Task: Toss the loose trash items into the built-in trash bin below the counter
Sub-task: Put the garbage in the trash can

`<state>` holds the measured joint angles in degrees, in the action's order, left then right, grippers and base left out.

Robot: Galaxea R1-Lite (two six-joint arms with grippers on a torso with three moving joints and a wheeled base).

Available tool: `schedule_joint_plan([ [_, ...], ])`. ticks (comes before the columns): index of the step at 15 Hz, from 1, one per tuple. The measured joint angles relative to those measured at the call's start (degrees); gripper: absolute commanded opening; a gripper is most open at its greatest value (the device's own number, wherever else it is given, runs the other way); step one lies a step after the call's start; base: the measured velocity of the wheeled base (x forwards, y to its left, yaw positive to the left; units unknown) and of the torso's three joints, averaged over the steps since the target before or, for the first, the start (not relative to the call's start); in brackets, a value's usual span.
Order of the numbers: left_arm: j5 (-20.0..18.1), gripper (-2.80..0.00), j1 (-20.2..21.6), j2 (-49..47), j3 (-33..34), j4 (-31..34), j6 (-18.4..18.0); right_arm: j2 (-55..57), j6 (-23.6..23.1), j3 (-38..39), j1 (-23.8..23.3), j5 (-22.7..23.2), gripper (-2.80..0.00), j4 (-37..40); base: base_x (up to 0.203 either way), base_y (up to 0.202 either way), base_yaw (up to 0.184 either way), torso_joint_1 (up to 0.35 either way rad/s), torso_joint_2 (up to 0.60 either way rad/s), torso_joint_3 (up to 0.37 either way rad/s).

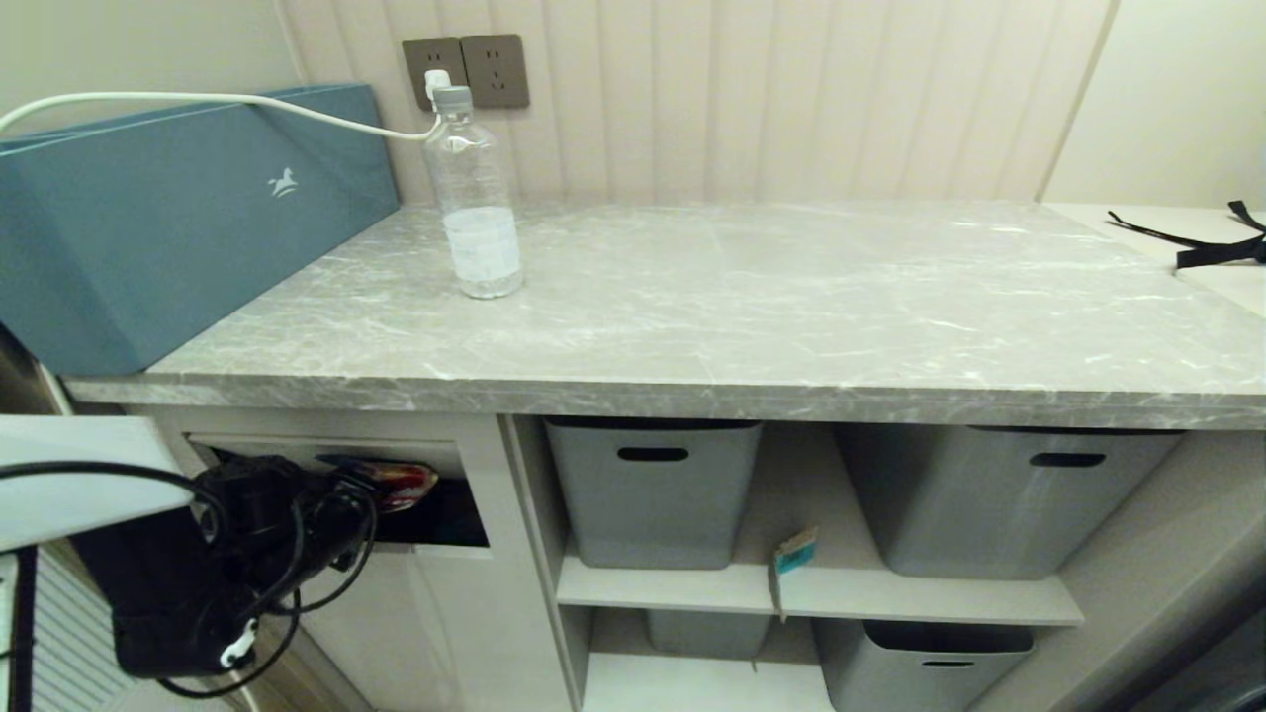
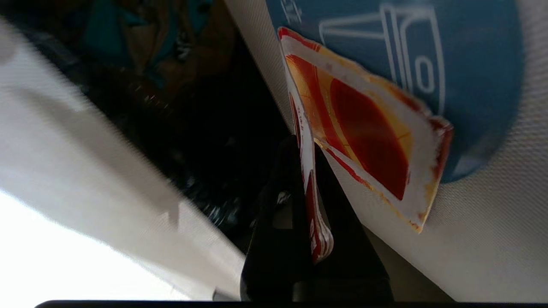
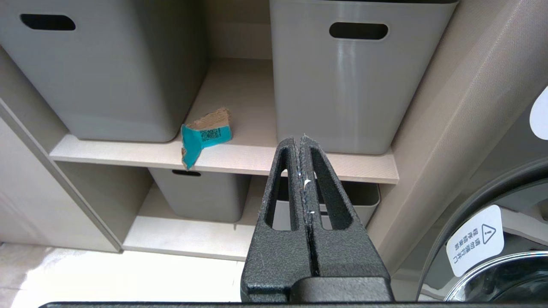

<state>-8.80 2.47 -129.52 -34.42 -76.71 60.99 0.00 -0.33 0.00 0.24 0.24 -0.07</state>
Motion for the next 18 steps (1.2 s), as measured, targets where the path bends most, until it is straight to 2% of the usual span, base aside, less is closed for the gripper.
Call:
schedule_joint_plan([
  [6,0.7,-2.80,-2.0,-2.7,-5.8,1.9,-0.1,0.0,0.0,0.0,0.0,0.0,-2.80,0.0,0.000,0.000,0.000,0.000,0.00,0.000],
  [14,0.8,-2.80,-3.4,-5.3,-9.3,2.0,-0.4,0.0,0.0,0.0,0.0,0.0,-2.80,0.0,0.000,0.000,0.000,0.000,0.00,0.000],
  [18,3.5,-2.80,-3.5,-6.9,-13.0,6.1,-0.4,0.0,0.0,0.0,0.0,0.0,-2.80,0.0,0.000,0.000,0.000,0.000,0.00,0.000],
])
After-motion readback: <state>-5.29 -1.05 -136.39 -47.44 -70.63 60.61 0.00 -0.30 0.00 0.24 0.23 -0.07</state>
